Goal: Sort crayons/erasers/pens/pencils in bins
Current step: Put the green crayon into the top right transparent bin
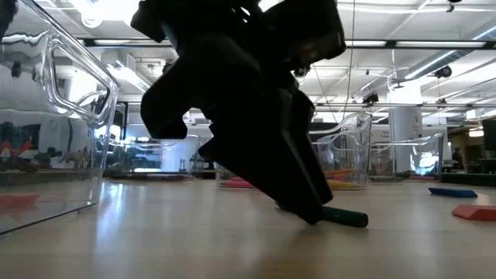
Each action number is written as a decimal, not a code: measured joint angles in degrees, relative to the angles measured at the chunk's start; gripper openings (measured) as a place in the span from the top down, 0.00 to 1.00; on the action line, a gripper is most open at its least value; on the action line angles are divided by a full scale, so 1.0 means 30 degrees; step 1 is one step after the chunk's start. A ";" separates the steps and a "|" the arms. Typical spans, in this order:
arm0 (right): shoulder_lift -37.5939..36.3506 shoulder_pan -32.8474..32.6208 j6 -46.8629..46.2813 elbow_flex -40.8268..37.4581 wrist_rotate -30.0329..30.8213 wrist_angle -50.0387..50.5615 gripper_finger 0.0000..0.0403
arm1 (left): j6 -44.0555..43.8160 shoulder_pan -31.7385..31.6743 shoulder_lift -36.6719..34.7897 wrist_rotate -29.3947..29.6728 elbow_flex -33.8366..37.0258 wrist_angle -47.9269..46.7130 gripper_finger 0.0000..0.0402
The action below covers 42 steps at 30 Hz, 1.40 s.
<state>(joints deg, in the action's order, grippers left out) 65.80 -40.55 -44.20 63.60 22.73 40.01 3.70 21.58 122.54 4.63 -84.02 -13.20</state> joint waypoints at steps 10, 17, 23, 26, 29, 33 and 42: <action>0.0000 0.0012 0.0122 0.0248 0.0158 -0.0029 0.66 | -0.0781 -0.0379 -0.0124 -0.0220 0.0484 -0.1081 0.57; 0.0000 0.0019 -0.0701 -0.0001 0.0158 -0.0002 0.66 | -0.1698 -0.0470 -0.0168 -0.0213 0.1265 -0.0863 0.69; 0.0000 -0.0011 -0.0621 -0.0015 0.0159 0.0003 0.66 | -0.2106 -0.0583 -0.0131 -0.0141 0.1540 -0.0952 0.80; 0.0000 -0.0198 -0.0621 -0.0125 0.0158 0.0000 0.66 | -0.2117 -0.0583 -0.0109 -0.0001 0.1558 -0.1026 0.89; 0.0000 -0.0229 -0.0747 -0.0350 0.0153 0.0000 0.66 | -0.2113 -0.0617 -0.0109 -0.0223 0.1571 -0.1061 0.97; 0.0123 -0.0452 -0.0795 -0.1243 0.0186 -0.0029 0.66 | -0.2106 -0.0627 -0.0109 -0.0307 0.1584 -0.1067 0.98; 0.1703 -0.0665 -0.3013 -0.4546 -0.0218 -0.1120 0.66 | -0.1816 -0.0594 -0.0552 -0.0394 0.1386 -0.1256 0.99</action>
<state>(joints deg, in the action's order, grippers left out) 70.91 -42.54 -53.24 49.96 22.07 36.65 -1.74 19.80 120.88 3.45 -79.86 -16.97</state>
